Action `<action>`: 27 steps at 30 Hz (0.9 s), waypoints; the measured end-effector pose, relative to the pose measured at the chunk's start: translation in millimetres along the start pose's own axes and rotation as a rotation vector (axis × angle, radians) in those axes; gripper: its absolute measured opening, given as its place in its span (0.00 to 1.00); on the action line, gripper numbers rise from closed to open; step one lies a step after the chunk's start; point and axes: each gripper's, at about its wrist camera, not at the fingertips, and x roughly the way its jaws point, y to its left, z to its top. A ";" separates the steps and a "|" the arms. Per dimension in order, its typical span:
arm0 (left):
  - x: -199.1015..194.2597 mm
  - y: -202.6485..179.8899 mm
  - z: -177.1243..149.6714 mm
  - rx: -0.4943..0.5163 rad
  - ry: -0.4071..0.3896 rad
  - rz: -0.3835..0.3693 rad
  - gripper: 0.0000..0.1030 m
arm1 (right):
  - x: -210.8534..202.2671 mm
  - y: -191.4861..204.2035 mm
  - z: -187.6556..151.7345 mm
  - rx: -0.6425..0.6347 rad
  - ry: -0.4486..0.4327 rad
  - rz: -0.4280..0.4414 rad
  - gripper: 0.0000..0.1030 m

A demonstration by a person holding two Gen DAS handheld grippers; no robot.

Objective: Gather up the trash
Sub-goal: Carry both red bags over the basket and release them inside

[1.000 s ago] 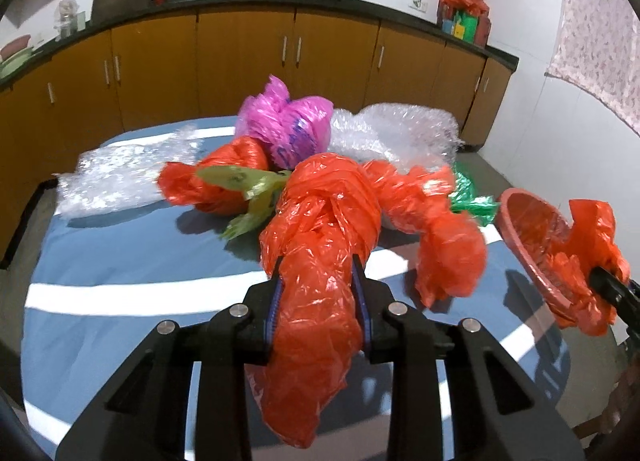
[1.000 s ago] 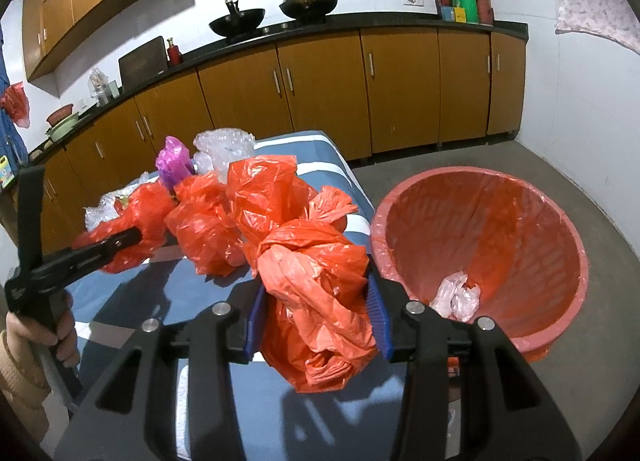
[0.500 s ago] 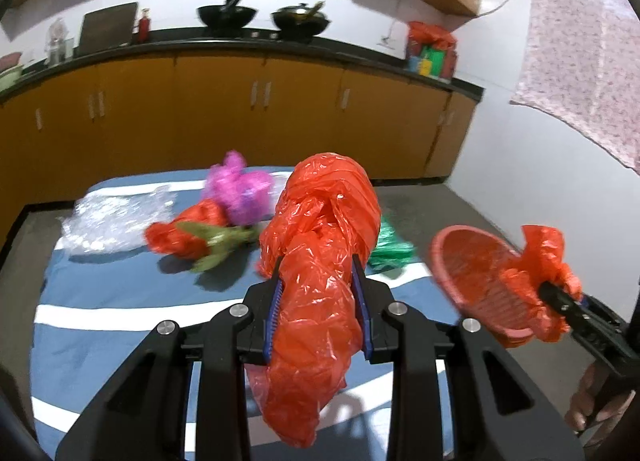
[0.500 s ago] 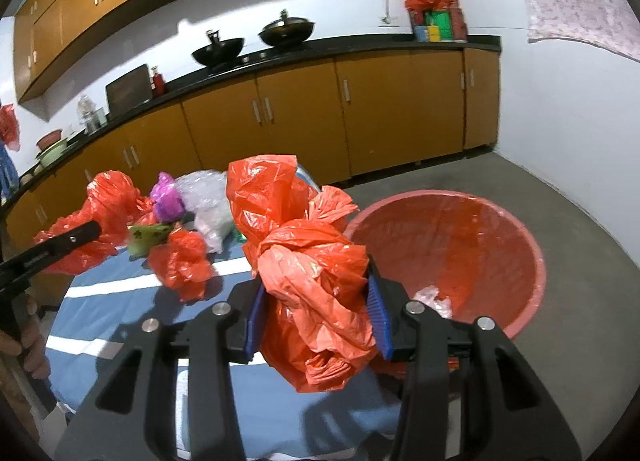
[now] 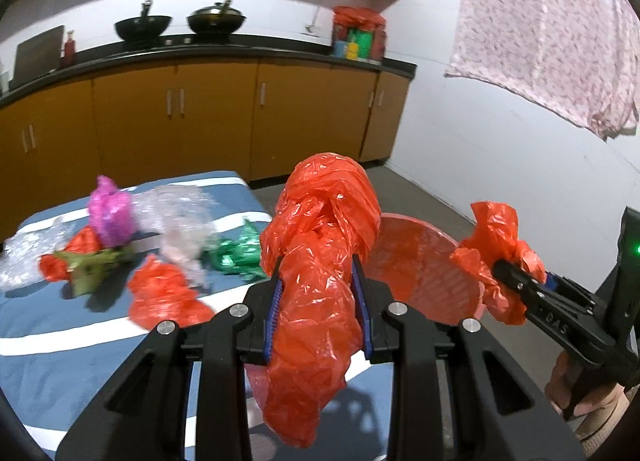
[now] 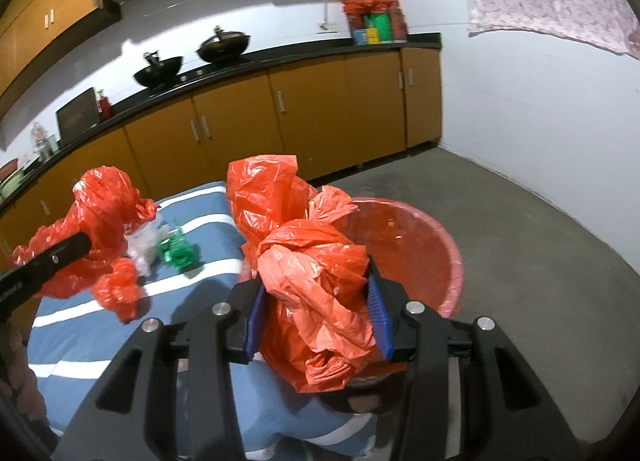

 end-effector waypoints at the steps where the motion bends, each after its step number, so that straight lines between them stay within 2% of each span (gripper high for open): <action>1: 3.4 -3.0 0.6 0.003 0.003 -0.006 0.30 | 1.9 -3.7 1.3 0.006 -0.001 -0.009 0.42; 14: 56.0 -37.9 0.6 0.035 0.063 -0.041 0.30 | 38.8 -34.6 15.7 0.028 0.010 -0.082 0.42; 27: 91.9 -49.6 -2.3 0.071 0.123 -0.063 0.30 | 68.6 -42.8 20.8 0.046 0.035 -0.089 0.42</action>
